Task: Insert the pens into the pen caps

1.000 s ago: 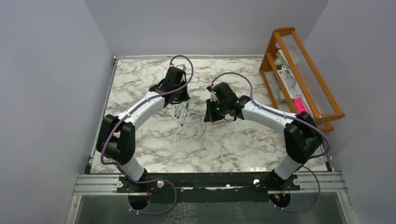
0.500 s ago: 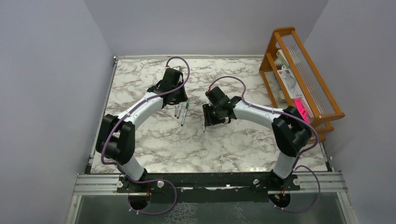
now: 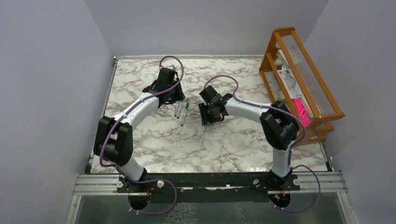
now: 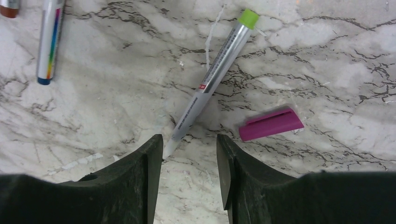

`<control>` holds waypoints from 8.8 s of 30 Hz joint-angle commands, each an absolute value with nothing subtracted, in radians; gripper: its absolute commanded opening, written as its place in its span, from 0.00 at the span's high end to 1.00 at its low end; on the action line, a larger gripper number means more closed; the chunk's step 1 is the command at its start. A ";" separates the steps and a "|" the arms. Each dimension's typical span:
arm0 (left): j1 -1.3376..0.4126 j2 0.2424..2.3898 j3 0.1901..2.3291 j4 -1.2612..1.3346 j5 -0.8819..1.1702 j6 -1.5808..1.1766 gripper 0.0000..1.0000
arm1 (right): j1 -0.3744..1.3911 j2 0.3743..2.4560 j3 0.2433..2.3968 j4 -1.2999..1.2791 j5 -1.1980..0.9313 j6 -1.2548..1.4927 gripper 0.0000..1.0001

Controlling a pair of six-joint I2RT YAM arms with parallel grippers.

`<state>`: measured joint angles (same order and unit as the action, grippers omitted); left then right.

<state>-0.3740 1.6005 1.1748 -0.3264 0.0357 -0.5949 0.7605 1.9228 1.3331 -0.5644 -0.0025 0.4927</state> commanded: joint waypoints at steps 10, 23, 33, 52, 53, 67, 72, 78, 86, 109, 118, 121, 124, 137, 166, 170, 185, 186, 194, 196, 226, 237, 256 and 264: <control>-0.358 1.548 1.155 -0.326 -0.021 -0.613 0.60 | 0.778 2.042 1.429 -0.663 0.075 0.531 0.60; -0.332 1.569 1.157 -0.310 0.080 -0.612 0.60 | 0.777 1.963 1.371 -0.649 0.097 0.538 0.98; -0.287 1.596 1.102 0.037 0.614 -0.763 0.54 | 0.778 1.738 1.293 -0.549 0.062 0.394 0.99; -0.336 1.658 1.048 0.216 0.791 -0.851 0.52 | 0.778 1.601 1.283 -0.391 -0.060 0.285 0.99; -0.336 1.659 1.046 0.210 0.788 -0.847 0.52 | 0.777 1.598 1.282 -0.391 -0.054 0.285 0.99; -0.359 1.678 1.045 0.231 0.808 -0.864 0.67 | 0.778 1.571 1.265 -0.366 -0.037 0.302 0.99; -0.359 1.679 1.030 0.262 0.822 -0.891 0.92 | 0.778 1.571 1.262 -0.361 -0.046 0.307 0.99; -0.358 1.684 1.018 0.316 0.827 -0.963 1.00 | 0.777 1.529 1.230 -0.321 -0.015 0.361 0.93; -0.356 1.778 0.999 0.502 0.910 -1.302 1.00 | 0.778 1.349 1.091 -0.126 0.100 0.426 0.68; -0.419 1.923 0.837 1.368 0.846 -2.478 1.00 | 0.777 1.121 0.683 0.506 0.163 0.167 0.62; -0.479 1.967 0.732 1.576 0.638 -2.638 1.00 | 0.778 1.152 0.713 0.528 0.077 0.152 0.59; -0.479 1.958 0.721 1.590 0.582 -2.646 1.00 | 0.778 1.146 0.698 0.529 0.071 0.172 0.55; -0.480 1.964 0.714 1.620 0.516 -2.656 1.00 | 0.778 1.129 0.674 0.532 0.062 0.190 0.53; -0.485 1.967 0.723 1.713 0.370 -2.669 1.00 | 0.777 1.085 0.592 0.528 0.092 0.247 0.53; -0.489 1.905 0.809 1.727 0.394 -2.636 1.00 | 0.774 1.185 0.678 0.594 0.032 0.301 0.98; -0.490 1.900 0.818 1.725 0.401 -2.635 1.00 | 0.772 1.181 0.674 0.588 0.086 0.301 0.78; -0.499 1.894 0.829 1.718 0.419 -2.625 1.00 | 0.759 1.210 0.692 0.630 0.067 0.322 0.86; -0.499 1.897 0.828 1.721 0.418 -2.625 1.00 | 0.759 1.211 0.693 0.631 0.065 0.319 0.86; -0.502 1.913 0.828 1.733 0.421 -2.623 1.00 | 0.756 1.205 0.700 0.639 0.071 0.289 0.76; -0.502 1.921 0.827 1.740 0.425 -2.624 1.00 | 0.754 1.202 0.699 0.646 0.073 0.290 0.77; -0.340 2.083 1.118 1.766 0.729 -2.287 0.40 | 0.737 1.089 0.832 0.179 0.105 0.293 0.99; -0.230 2.104 1.222 1.763 1.065 -2.033 0.47 | 0.672 1.240 1.191 -0.409 -0.094 0.240 0.99; -0.255 1.976 1.204 1.766 1.281 -1.868 0.46 | 0.537 1.529 1.590 -0.847 -0.733 0.014 0.99; -0.295 1.968 1.185 1.766 1.359 -1.826 0.46 | 0.537 1.553 1.625 -0.851 -0.774 0.000 0.99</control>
<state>-0.2802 1.9984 1.2022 1.5387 1.2842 -1.8725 0.5369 1.5509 1.5921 -0.8276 -0.7074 0.0246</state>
